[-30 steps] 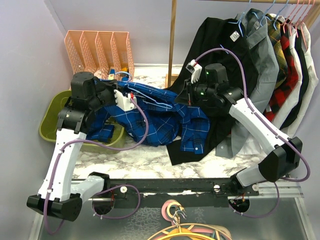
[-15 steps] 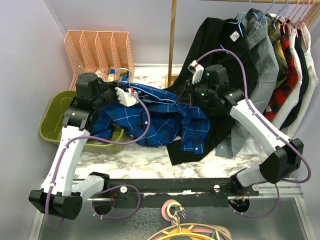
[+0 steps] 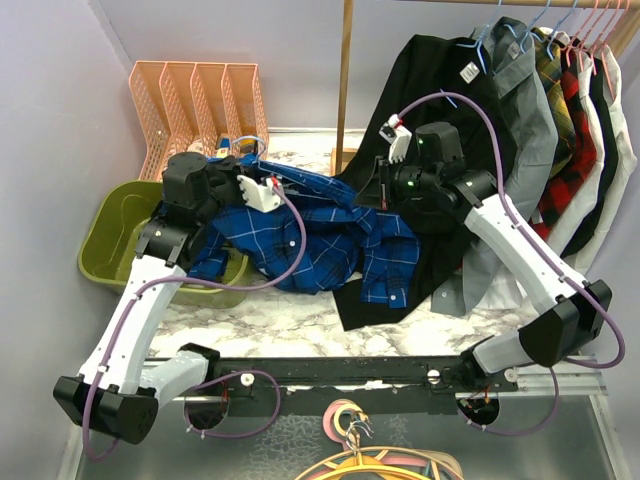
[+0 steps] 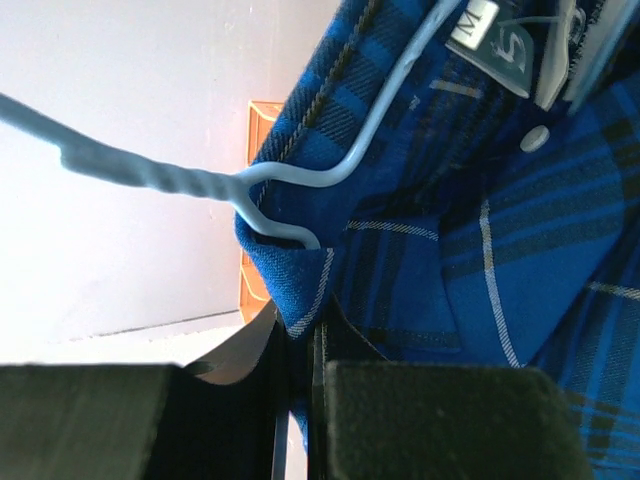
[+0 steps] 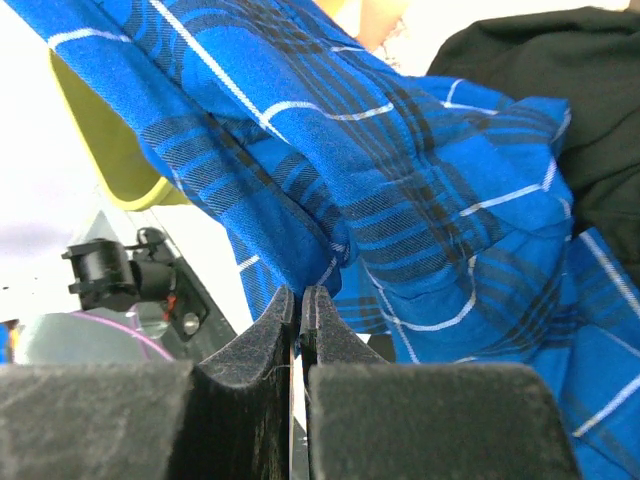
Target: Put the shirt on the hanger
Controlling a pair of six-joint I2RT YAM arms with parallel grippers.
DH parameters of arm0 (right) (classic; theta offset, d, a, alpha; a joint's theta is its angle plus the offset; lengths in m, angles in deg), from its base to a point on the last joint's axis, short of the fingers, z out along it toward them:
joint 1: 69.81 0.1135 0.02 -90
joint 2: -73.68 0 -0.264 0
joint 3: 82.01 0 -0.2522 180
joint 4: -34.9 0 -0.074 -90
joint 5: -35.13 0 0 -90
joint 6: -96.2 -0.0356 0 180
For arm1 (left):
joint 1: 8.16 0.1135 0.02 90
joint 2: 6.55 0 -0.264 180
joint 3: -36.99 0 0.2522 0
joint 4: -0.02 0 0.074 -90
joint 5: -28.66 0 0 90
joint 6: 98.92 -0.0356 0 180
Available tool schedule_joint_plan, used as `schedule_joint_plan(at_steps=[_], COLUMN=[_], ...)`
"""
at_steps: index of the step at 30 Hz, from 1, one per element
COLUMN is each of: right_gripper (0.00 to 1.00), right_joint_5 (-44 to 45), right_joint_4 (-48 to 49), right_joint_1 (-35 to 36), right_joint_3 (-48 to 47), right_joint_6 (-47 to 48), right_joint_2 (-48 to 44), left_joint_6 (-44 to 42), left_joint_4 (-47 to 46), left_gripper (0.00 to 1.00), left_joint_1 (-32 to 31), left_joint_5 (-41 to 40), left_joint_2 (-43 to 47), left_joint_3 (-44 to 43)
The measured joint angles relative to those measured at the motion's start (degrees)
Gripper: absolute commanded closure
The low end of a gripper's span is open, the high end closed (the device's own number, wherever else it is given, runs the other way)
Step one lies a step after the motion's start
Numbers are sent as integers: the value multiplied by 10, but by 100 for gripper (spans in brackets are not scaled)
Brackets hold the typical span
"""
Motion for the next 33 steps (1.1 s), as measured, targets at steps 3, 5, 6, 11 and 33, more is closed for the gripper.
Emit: schedule_joint_plan(at_steps=[3,5,6,11,33], right_gripper=[99,99,99,99,0], right_joint_5=[-16,-17,-18,-18,2], right_joint_4=[6,18,26,90,374], right_joint_1=[13,39,56,120,177], right_joint_3=[5,-1,-7,-50,268], right_joint_6=[-27,-48,-61,-106,228], right_joint_2=[1,9,19,89,-337], left_joint_6=[60,109,136,245,254], left_joint_4=[44,85,101,161,311], left_gripper=[100,100,100,100,100], left_joint_1=[-21,-37,-47,-83,-99], left_joint_5=[-38,-65,-78,-94,123], left_joint_2=[-14,-38,-52,-86,-94], left_joint_3=[-45,-103,-135,-219,-233])
